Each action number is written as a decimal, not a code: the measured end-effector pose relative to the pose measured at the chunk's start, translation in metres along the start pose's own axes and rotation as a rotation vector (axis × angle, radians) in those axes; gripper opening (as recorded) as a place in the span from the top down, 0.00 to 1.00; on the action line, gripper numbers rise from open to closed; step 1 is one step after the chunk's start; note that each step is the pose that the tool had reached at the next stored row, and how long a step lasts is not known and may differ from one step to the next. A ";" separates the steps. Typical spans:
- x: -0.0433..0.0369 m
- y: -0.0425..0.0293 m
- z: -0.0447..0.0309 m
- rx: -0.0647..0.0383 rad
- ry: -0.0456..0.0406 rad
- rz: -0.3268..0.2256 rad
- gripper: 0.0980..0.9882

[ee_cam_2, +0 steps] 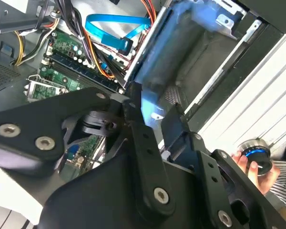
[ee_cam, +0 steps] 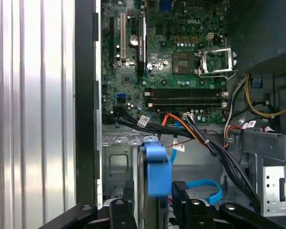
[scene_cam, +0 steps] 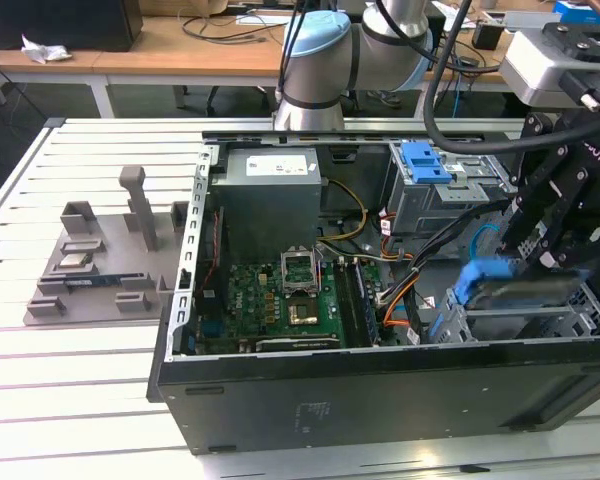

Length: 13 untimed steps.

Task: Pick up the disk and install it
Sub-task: 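Insert the disk into the insertion slot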

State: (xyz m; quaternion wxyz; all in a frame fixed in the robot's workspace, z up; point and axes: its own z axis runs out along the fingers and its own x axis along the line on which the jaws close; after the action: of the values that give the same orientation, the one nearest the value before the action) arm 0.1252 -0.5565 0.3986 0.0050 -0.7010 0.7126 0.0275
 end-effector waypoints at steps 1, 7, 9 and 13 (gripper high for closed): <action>0.0000 0.0000 0.0000 0.000 0.0000 0.000 0.61; 0.0000 0.0000 0.0000 0.000 0.0001 0.000 0.61; 0.0000 0.0000 0.0000 0.000 0.0001 0.000 0.63; 0.0000 0.0000 0.0001 0.000 0.0001 0.000 0.84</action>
State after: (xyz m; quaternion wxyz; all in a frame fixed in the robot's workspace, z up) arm 0.1252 -0.5565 0.3985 0.0050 -0.7010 0.7126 0.0275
